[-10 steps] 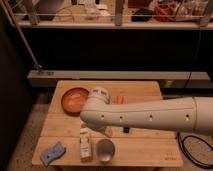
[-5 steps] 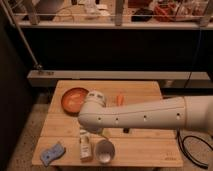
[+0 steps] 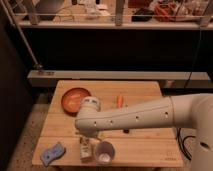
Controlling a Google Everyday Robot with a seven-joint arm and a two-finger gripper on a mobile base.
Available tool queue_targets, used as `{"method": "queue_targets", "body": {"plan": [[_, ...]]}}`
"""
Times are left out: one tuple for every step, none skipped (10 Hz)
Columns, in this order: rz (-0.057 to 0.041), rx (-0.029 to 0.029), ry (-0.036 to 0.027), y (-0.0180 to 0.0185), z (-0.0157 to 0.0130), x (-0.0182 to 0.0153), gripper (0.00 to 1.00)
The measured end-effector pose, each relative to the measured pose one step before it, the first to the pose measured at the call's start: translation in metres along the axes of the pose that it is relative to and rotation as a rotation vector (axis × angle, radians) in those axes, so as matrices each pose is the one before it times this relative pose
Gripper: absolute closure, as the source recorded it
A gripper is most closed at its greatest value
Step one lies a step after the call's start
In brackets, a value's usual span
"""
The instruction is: Place the bottle in the ceramic bowl
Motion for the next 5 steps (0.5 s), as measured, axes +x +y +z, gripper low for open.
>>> {"method": "queue_targets", "body": {"plan": [[-0.00502, 0.00274, -0.00377, 0.0011, 0.00513, -0.00159, 0.2], [-0.01302, 0.00117, -0.01383, -0.00091, 0.01095, -0.00583, 0.2], [-0.00966, 0.00377, -0.0077, -0.00403, 0.00951, -0.00437, 0.2], [-0.00505, 0.00263, -0.00439, -0.00229, 0.00438, -0.00227, 0.2], [-0.00119, -0.00009, -0.00385, -0.00151, 0.00168, -0.00178, 0.2]]}}
